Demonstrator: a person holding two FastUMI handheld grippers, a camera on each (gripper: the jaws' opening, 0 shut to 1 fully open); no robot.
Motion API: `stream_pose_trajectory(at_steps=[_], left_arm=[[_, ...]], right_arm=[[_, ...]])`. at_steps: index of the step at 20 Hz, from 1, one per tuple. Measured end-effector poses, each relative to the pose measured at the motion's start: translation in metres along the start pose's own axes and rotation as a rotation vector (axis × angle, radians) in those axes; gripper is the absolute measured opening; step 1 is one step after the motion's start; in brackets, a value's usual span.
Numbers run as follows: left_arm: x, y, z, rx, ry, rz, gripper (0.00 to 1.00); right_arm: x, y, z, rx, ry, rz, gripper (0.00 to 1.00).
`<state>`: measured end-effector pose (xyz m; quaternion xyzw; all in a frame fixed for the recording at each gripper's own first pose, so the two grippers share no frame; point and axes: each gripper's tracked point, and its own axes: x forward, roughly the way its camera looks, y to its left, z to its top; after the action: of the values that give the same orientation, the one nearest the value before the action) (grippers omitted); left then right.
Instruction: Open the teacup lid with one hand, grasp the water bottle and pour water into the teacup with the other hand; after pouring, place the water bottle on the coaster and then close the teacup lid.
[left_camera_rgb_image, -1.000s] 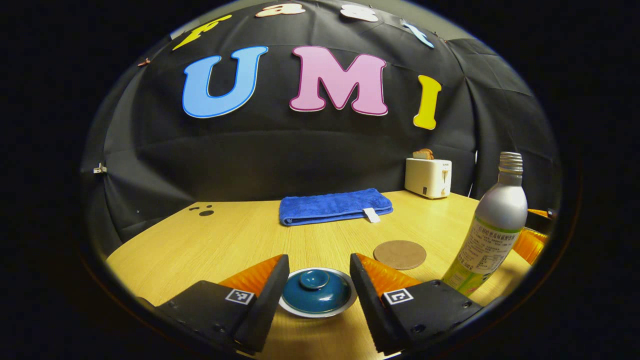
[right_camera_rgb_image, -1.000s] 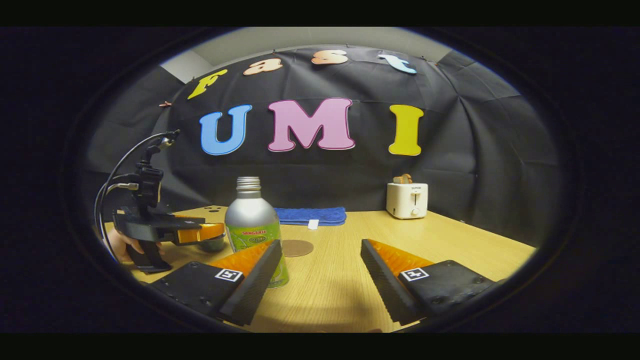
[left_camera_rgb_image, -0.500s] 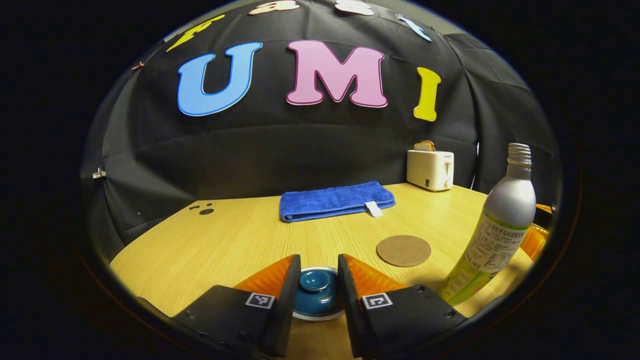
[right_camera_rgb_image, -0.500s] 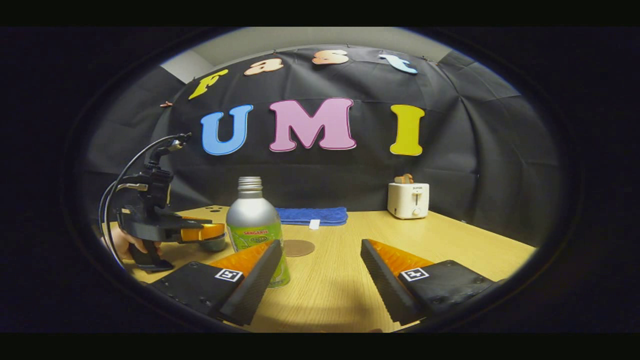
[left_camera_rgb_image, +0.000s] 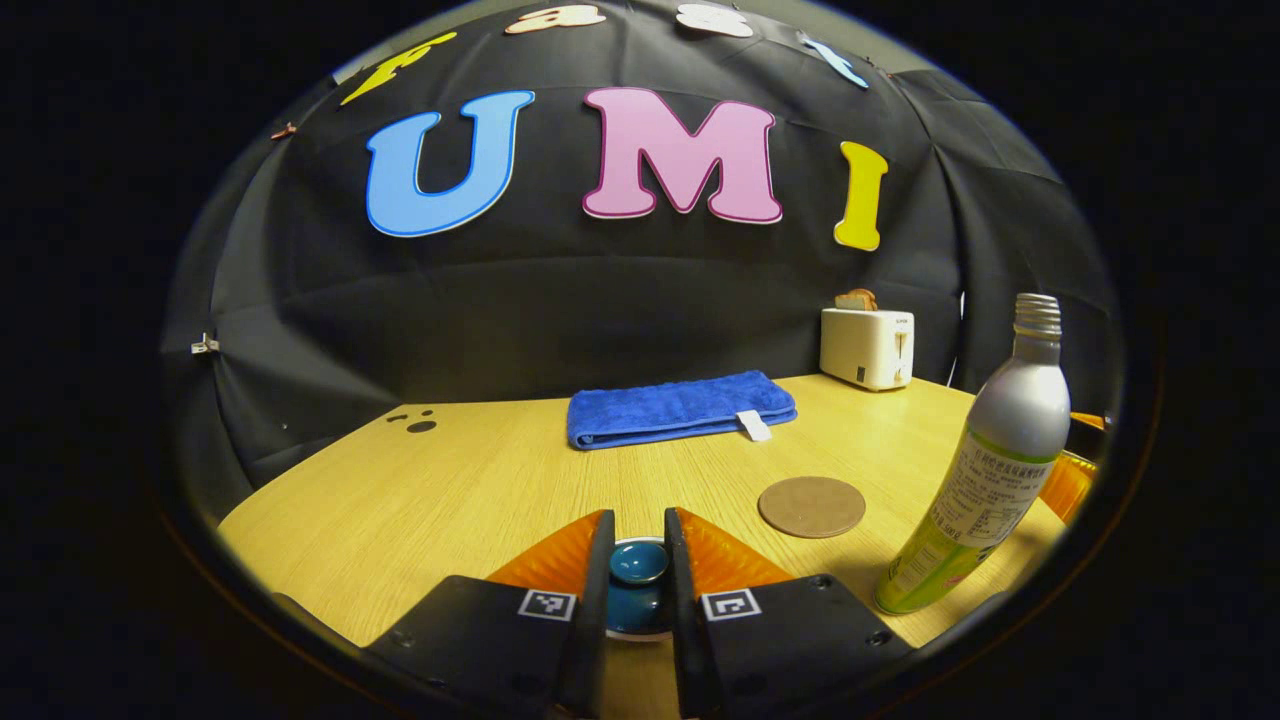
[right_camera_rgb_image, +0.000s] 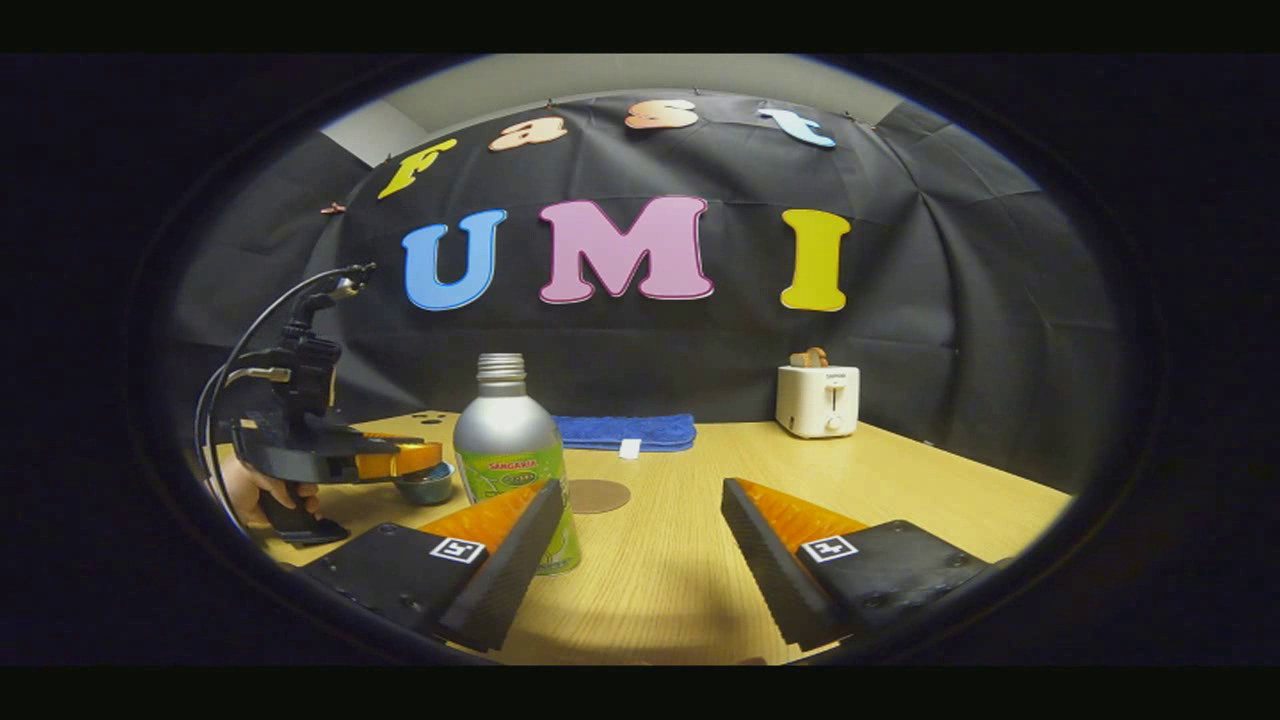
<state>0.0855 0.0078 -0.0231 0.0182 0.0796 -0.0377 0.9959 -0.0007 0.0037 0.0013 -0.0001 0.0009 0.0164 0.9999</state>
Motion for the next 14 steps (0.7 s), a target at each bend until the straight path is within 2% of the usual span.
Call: stream_pose_trajectory(at_steps=[6, 10, 14], left_arm=[[-0.021, 0.005, 0.015, -0.014, -0.132, 0.030, 0.31], [-0.035, 0.012, 0.016, -0.029, -0.159, 0.025, 0.31], [-0.057, 0.023, 0.011, -0.028, -0.165, 0.020, 0.31]], right_arm=[[0.001, 0.004, 0.001, 0.000, 0.000, 0.034, 0.99], [0.000, 0.007, 0.000, 0.001, -0.002, 0.054, 0.98], [-0.015, 0.031, -0.005, 0.004, -0.001, 0.148, 0.98]])
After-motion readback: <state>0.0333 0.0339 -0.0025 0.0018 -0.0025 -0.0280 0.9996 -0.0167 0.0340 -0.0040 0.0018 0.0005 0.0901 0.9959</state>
